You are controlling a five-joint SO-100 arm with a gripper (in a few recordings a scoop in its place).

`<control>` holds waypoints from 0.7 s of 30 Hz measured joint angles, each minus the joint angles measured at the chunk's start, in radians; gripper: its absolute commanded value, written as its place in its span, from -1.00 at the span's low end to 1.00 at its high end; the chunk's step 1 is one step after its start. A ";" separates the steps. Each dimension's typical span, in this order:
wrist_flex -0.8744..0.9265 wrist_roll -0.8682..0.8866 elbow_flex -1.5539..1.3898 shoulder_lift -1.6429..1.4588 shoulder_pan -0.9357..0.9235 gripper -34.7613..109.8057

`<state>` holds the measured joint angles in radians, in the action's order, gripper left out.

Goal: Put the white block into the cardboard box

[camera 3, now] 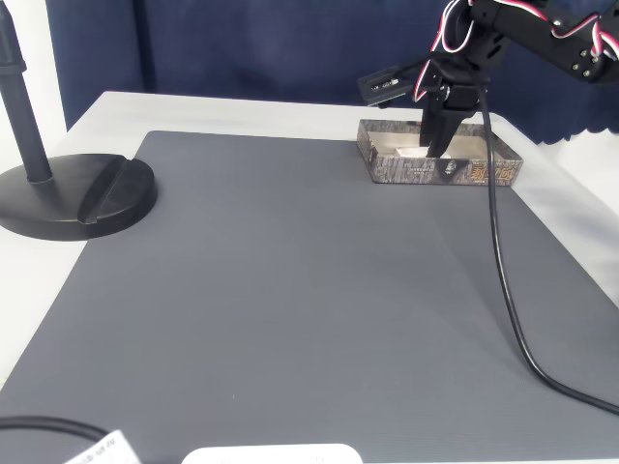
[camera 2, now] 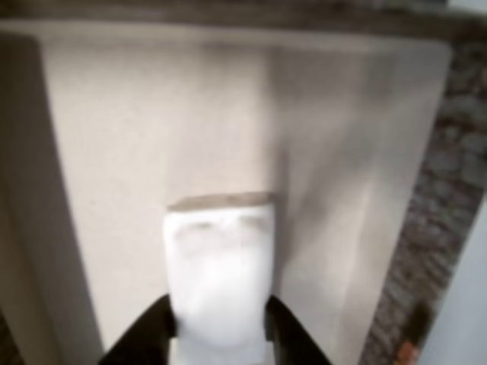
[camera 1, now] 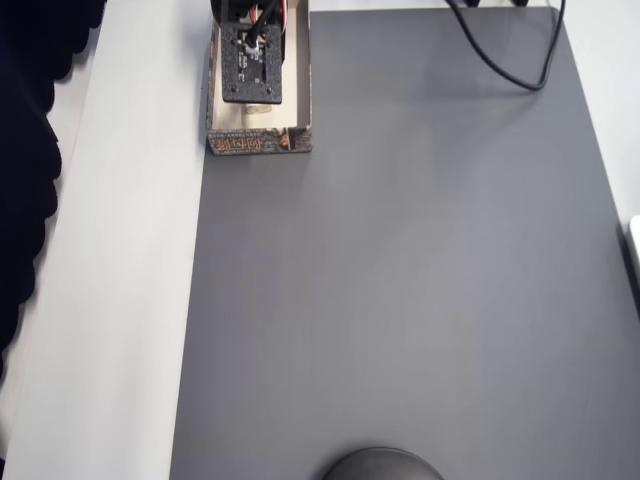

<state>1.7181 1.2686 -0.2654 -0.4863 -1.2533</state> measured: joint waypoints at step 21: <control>-0.038 0.103 0.049 -0.060 -0.003 0.06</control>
<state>1.6797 1.3714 -0.2163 -0.5461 -1.2563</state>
